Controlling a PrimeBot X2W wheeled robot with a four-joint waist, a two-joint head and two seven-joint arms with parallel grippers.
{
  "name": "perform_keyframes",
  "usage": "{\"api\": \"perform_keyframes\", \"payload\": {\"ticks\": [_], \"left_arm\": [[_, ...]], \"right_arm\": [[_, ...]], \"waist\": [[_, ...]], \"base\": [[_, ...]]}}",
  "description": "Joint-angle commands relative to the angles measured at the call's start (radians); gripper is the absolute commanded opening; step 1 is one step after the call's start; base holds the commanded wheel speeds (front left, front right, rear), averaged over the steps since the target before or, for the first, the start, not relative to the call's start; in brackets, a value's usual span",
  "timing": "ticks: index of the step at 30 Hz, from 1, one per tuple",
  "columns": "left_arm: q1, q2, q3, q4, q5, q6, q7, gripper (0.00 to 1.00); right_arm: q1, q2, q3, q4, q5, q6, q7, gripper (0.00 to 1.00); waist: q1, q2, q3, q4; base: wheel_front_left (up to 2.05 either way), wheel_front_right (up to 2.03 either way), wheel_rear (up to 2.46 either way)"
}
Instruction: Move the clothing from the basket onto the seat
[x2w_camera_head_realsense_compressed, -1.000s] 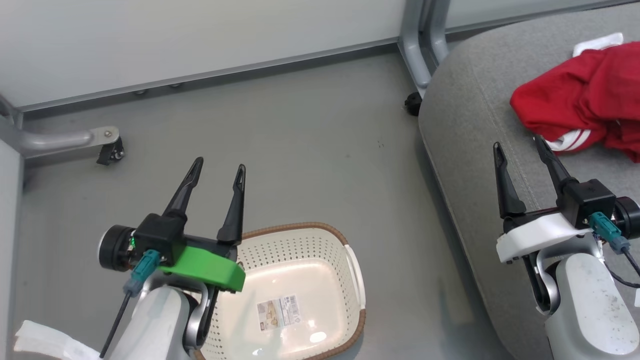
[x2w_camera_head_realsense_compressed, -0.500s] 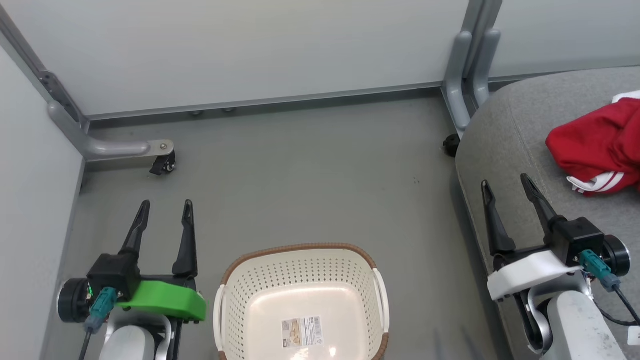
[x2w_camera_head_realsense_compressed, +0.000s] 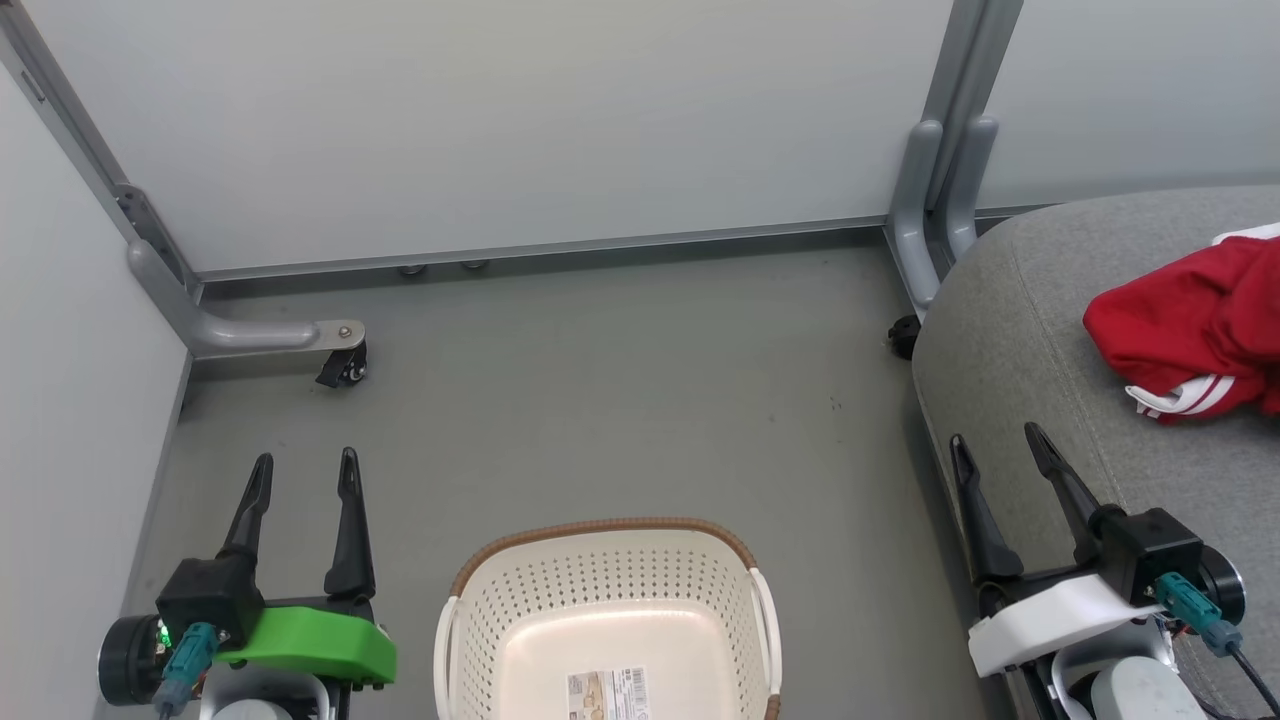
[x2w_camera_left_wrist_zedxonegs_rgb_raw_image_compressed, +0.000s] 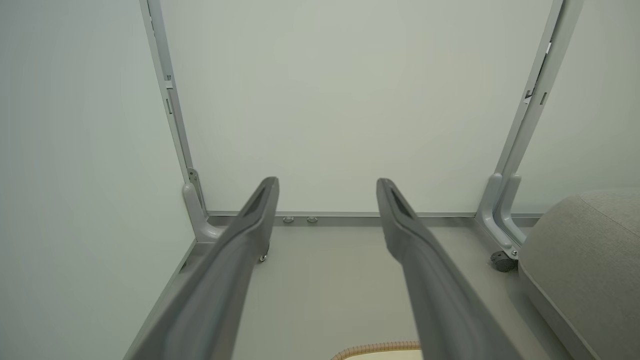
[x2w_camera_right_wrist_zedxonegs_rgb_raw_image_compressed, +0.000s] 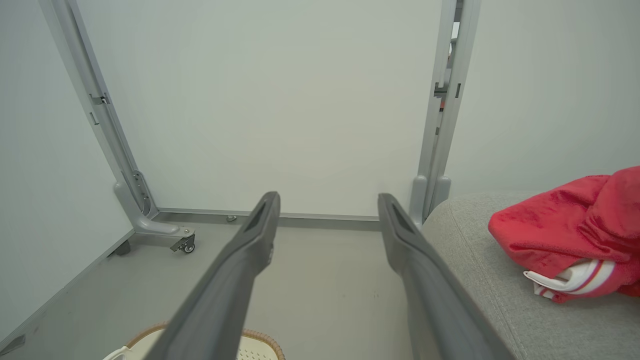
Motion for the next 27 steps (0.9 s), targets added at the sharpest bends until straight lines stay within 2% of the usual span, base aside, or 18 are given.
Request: {"api": "perform_keyframes", "payload": {"ticks": [1,27], "left_arm": [[0.018,-0.004,0.004,-0.006,0.006,-0.009,-0.003,1.00],[0.009,-0.031,0.034,0.009,0.041,-0.044,-0.003,1.00]], "right_arm": [[0.020,-0.003,-0.002,-0.006,0.008,-0.001,-0.002,1.00],[0.037,-0.003,-0.020,-0.011,0.014,-0.001,-0.002,1.00]], "waist": [[0.0001,0.0085,-0.002,0.000],[0.0001,0.0085,-0.006,-0.013]], "base": [[0.00,0.00,0.00],[0.00,0.00,0.00]]}}
